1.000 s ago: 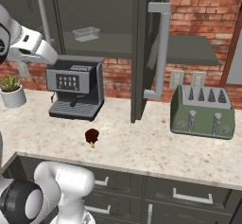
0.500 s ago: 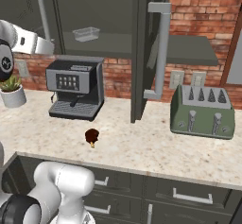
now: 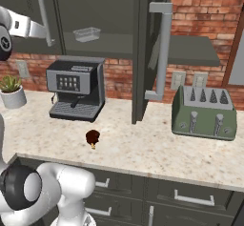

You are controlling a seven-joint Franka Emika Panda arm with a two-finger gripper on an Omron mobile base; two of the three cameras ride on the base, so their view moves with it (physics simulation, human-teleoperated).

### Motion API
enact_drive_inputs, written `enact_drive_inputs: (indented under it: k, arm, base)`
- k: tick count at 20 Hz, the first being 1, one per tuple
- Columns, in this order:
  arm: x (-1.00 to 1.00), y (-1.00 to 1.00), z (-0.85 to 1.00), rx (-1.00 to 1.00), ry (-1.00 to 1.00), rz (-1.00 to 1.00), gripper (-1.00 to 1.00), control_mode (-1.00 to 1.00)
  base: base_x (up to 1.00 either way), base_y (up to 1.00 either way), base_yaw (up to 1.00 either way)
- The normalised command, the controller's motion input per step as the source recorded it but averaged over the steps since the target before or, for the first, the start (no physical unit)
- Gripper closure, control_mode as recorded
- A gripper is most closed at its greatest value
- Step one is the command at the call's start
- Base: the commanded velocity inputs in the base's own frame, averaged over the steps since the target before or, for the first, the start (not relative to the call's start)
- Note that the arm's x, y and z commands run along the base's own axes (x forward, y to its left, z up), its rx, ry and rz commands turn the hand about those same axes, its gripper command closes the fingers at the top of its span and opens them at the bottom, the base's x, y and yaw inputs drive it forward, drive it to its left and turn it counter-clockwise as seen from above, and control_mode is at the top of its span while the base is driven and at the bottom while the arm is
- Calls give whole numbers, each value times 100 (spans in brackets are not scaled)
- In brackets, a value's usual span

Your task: Retrieve the tupperware from the cabinet, then place the raw meat into the tupperware to avoid contamination.

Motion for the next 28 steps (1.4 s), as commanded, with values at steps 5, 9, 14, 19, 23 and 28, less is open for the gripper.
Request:
enact_drive_inputs:
  k: [5,9,14,19,23,28]
  arm:
    - [82,11,0,0,4,15,-100,-100]
    - [75,5,0,-1,1,5,-100,-100]
    - [57,26,-2,-7,1,0,-100,-100]
    - [45,25,0,-5,0,0,-100,-100]
    - [58,2,0,0,0,0,-100,-100]
    - [64,0,-10,0,0,0,-100,-100]
  base:
    - [0,0,0]
    - [0,0,0]
    - [0,0,0]
    - [0,0,0]
    - [0,0,0]
    - [0,0,0]
